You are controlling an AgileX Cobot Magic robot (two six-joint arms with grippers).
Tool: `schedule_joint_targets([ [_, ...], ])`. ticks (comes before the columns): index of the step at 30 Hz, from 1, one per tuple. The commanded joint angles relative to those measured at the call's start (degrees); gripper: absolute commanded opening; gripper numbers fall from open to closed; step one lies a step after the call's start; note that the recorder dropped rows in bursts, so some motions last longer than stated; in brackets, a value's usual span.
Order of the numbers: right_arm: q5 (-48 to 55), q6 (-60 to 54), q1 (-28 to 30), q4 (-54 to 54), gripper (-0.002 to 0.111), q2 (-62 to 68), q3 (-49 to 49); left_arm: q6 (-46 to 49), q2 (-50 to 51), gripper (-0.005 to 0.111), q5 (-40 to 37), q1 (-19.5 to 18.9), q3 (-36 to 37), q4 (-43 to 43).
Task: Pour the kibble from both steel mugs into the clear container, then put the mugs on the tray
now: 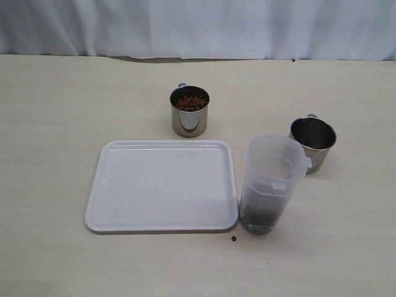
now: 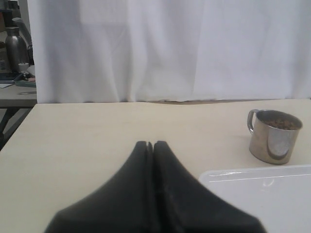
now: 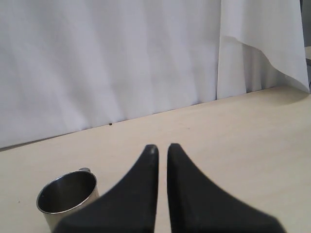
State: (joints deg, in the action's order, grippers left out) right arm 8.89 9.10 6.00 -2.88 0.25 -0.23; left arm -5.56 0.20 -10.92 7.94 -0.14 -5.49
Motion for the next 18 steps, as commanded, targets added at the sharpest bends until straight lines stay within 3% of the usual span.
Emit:
schedule_joint_targets([
  [1,0.37,-0.14,-0.08,0.15,0.005,-0.25,0.23,0.2,-0.2,0.0,0.13,-0.25,0.14,0.12],
  [11,0.37,-0.14,-0.08,0.15,0.005,-0.25,0.23,1.1,-0.2,0.0,0.9,-0.25,0.14,-0.51],
  [18,0.37,-0.14,-0.08,0.15,0.005,-0.25,0.23,2.61,-0.2,0.0,14.71,-0.25,0.14,-1.76],
])
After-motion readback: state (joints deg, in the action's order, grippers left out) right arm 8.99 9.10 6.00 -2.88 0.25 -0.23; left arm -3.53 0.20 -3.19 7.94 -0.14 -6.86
